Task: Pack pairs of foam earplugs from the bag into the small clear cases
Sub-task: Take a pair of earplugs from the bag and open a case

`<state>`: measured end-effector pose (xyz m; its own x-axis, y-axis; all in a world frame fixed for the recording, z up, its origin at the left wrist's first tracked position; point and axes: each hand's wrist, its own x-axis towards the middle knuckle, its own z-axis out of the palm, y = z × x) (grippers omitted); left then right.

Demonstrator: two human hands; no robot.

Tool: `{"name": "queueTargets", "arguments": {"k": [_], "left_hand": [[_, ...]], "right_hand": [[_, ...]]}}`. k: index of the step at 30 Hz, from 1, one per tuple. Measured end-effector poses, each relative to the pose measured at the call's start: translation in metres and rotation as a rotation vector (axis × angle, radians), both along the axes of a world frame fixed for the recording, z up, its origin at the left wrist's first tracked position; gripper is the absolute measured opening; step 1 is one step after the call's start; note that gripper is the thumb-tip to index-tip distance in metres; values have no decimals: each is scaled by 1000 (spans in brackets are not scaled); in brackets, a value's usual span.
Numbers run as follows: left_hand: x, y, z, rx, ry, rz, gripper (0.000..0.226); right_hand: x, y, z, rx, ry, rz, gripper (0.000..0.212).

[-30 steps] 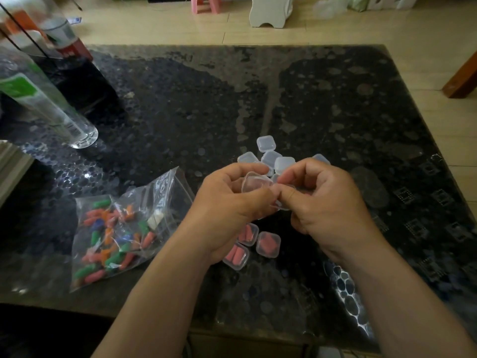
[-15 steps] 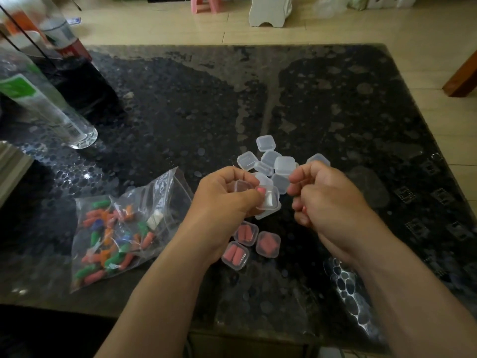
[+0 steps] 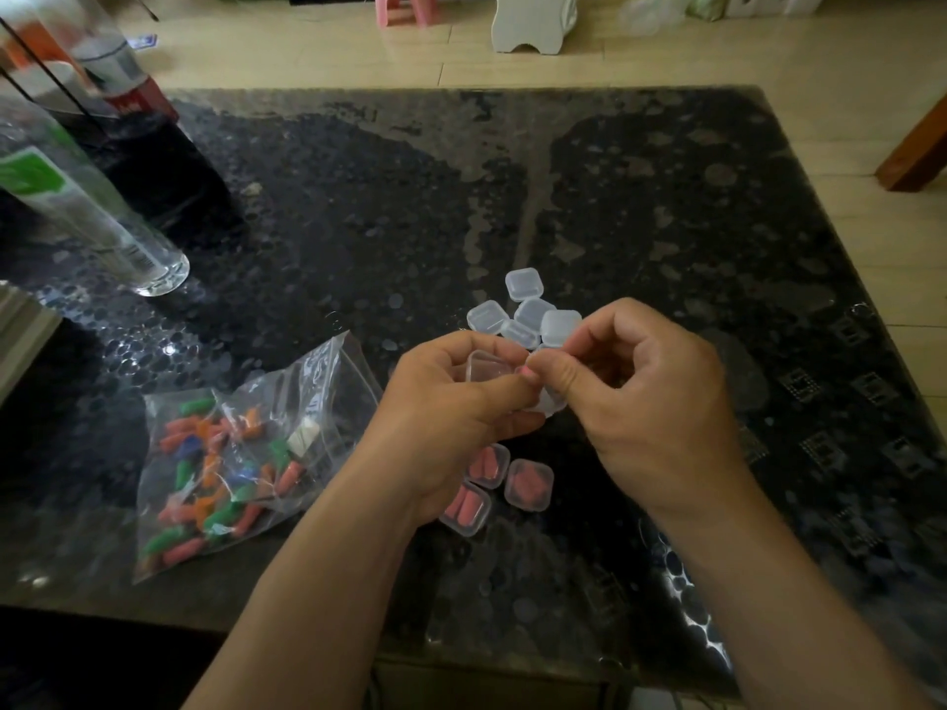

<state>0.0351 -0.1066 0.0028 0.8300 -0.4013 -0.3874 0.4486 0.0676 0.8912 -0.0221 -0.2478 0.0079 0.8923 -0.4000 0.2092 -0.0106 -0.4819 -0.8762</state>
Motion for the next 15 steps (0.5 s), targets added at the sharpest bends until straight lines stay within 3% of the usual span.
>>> {"name": "queueTargets", "arguments": {"k": [10,15], "left_hand": [[-8,-9,2,-84,35,17,18],[-6,-7,3,-71,35,39,15]], "right_hand": [[2,4,-6,4,-17,-69,26],[3,0,-9,20,54,-38,6]]}}
